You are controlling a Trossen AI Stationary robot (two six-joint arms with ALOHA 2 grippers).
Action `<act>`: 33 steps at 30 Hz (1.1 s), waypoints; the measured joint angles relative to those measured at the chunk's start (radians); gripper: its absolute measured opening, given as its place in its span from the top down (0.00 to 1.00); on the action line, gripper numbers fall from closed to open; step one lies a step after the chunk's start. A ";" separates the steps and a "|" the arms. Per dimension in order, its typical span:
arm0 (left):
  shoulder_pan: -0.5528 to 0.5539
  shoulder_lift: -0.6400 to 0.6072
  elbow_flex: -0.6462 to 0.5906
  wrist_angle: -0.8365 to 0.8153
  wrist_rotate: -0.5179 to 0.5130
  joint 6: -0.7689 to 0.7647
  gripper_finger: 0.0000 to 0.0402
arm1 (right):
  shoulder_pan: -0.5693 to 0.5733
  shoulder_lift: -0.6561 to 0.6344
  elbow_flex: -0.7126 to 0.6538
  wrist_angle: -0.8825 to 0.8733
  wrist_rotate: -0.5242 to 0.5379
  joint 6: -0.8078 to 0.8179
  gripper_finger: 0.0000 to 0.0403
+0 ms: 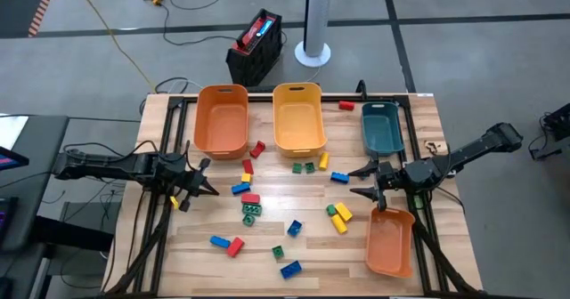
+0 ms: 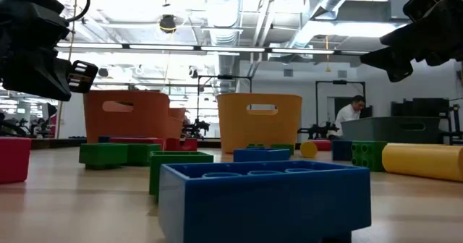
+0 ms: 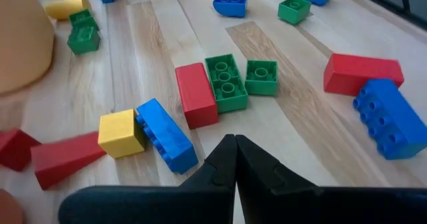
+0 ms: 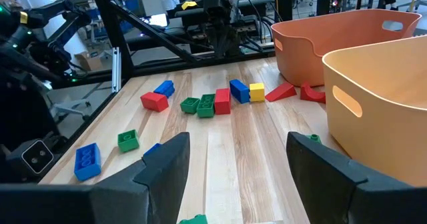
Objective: Sort blocks
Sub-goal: Put the blue game piece into the yellow bin
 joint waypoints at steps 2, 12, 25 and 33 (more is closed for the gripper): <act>0.000 0.000 0.000 0.000 0.000 0.036 1.00 | 0.000 0.000 0.000 0.000 0.000 0.000 0.35; 0.000 0.000 0.000 0.070 -0.179 0.121 1.00 | 0.000 0.000 0.000 -0.007 0.000 0.000 0.35; 0.000 0.000 0.000 0.369 -0.207 -0.129 1.00 | -0.002 0.000 0.000 -0.082 -0.004 -0.072 0.35; 0.000 0.000 0.000 0.468 -0.208 -0.480 1.00 | -0.009 0.000 0.000 -0.074 -0.004 -0.266 0.35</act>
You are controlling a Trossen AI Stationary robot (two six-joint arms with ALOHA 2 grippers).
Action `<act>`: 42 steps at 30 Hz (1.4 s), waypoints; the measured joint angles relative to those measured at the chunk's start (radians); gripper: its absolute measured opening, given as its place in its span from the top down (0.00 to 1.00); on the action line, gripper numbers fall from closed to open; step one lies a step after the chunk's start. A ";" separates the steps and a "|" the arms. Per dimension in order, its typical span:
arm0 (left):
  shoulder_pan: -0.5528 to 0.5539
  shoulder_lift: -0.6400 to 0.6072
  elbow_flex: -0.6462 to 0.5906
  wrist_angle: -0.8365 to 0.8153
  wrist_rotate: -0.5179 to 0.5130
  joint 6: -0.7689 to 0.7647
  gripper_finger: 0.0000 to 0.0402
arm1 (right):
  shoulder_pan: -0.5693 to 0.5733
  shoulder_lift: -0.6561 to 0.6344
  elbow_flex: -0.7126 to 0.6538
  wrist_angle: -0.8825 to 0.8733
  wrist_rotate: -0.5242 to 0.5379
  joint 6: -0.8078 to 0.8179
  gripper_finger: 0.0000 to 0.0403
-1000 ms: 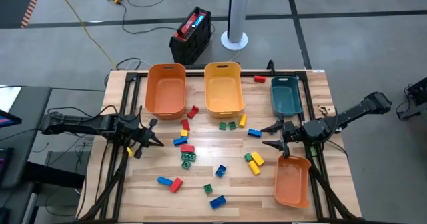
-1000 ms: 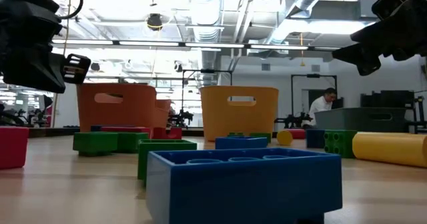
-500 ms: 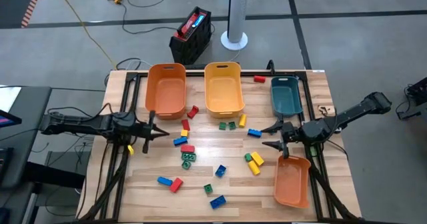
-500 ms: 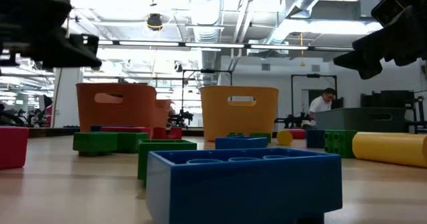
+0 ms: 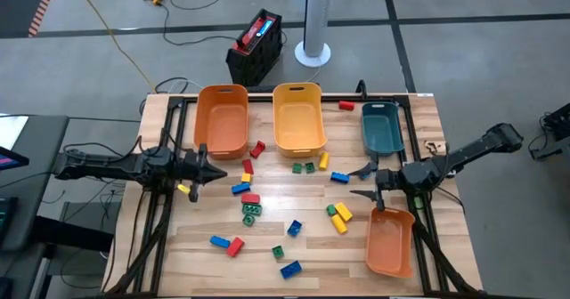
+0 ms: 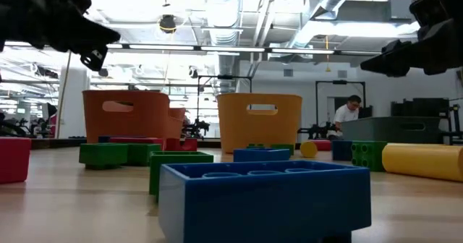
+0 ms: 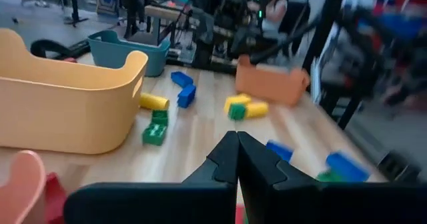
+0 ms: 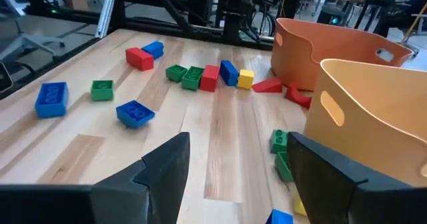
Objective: Sort blocks
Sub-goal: Put the blue game piece into the yellow bin
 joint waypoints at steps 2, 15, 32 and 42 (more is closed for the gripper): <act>0.000 0.000 0.000 0.025 0.000 -0.073 1.00 | -0.006 0.001 0.000 0.038 0.000 0.003 0.35; 0.000 0.000 0.000 0.100 -0.037 -0.442 1.00 | -0.009 -0.001 0.000 0.775 0.002 0.184 0.35; 0.000 0.000 0.000 0.094 -0.096 -0.528 1.00 | -0.026 -0.001 0.000 1.018 0.026 0.427 0.35; 0.000 0.000 0.000 0.093 -0.134 -0.505 1.00 | -0.025 0.001 0.000 0.893 0.026 0.493 0.35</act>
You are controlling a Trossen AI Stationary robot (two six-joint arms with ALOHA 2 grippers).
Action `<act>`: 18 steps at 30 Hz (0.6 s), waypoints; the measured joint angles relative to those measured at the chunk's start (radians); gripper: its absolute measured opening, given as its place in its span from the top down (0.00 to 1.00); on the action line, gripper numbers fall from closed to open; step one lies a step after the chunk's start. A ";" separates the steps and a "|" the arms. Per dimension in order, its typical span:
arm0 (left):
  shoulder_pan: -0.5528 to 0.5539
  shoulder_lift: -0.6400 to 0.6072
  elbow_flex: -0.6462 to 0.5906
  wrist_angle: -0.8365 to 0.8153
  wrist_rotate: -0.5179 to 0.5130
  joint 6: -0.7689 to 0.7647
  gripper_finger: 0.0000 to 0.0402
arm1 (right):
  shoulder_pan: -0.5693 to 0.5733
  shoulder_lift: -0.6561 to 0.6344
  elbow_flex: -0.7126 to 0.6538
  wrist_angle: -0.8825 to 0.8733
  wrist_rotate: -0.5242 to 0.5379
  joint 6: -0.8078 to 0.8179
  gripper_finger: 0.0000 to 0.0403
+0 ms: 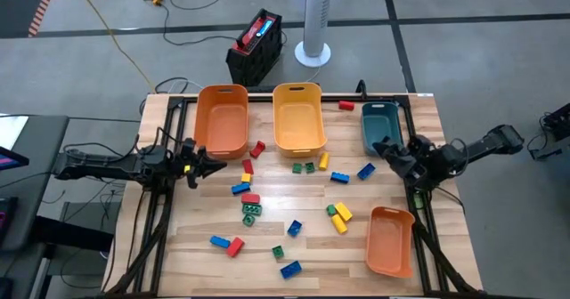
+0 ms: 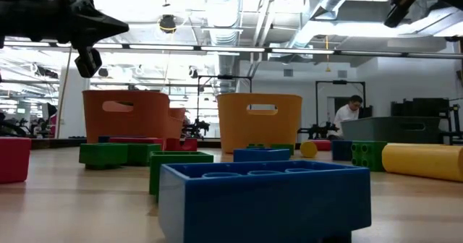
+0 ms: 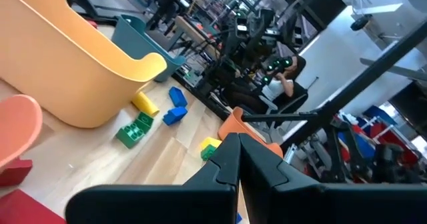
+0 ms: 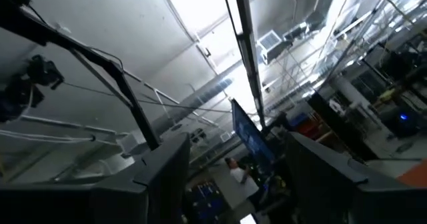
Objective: Sort blocks
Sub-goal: Put the blue game piece into the yellow bin
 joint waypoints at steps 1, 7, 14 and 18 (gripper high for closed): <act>0.000 0.000 0.000 0.000 -0.010 0.002 1.00 | -0.001 0.000 0.000 -0.003 0.004 0.025 0.35; 0.000 0.000 0.000 0.000 -0.015 0.002 1.00 | -0.037 0.048 0.220 -0.555 0.027 0.126 0.35; 0.000 0.000 0.000 0.004 -0.118 -0.086 1.00 | -0.069 0.309 0.691 -1.333 -0.083 0.144 0.37; 0.000 0.000 0.000 0.012 -0.143 -0.105 1.00 | -0.096 0.448 0.845 -1.576 -0.158 0.158 0.38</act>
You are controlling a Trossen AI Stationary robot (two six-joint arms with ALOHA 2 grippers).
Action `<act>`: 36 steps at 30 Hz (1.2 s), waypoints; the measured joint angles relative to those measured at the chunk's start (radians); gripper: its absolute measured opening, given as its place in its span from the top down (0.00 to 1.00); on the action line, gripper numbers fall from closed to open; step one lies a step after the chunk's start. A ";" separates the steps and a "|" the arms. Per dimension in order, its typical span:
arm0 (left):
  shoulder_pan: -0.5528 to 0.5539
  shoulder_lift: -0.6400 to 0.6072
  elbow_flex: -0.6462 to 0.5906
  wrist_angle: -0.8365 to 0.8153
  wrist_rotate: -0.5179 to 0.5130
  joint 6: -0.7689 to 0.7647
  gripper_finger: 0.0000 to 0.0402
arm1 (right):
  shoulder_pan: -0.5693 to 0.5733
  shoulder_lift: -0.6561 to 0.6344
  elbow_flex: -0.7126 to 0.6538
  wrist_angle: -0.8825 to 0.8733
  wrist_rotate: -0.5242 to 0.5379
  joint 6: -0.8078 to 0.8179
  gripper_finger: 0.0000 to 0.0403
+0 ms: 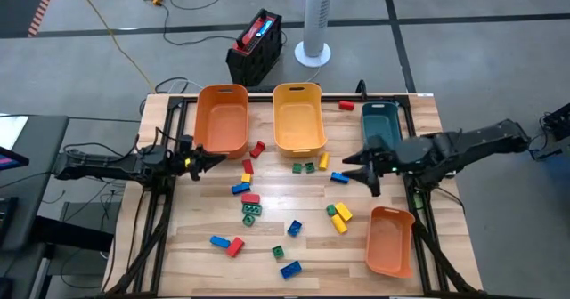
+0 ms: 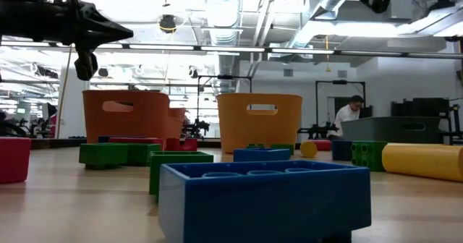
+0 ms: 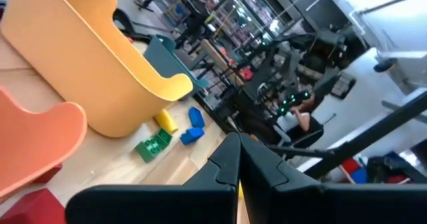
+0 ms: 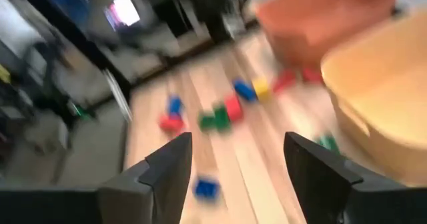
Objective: Sort blocks
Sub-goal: Put the blue game piece into the yellow bin
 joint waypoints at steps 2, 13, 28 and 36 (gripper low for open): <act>0.000 0.000 0.000 0.014 0.001 -0.003 1.00 | -0.012 0.070 0.042 -0.048 -0.044 0.015 0.38; -0.006 0.000 0.023 0.016 0.015 0.128 1.00 | -0.010 0.370 0.122 -0.070 -0.139 0.242 0.38; -0.005 0.000 0.024 0.056 0.003 0.175 1.00 | -0.074 0.587 0.298 -0.198 -0.285 0.459 0.38; -0.005 0.009 0.071 -0.029 0.050 0.165 0.99 | -0.095 0.623 0.451 -0.414 -0.276 0.356 0.38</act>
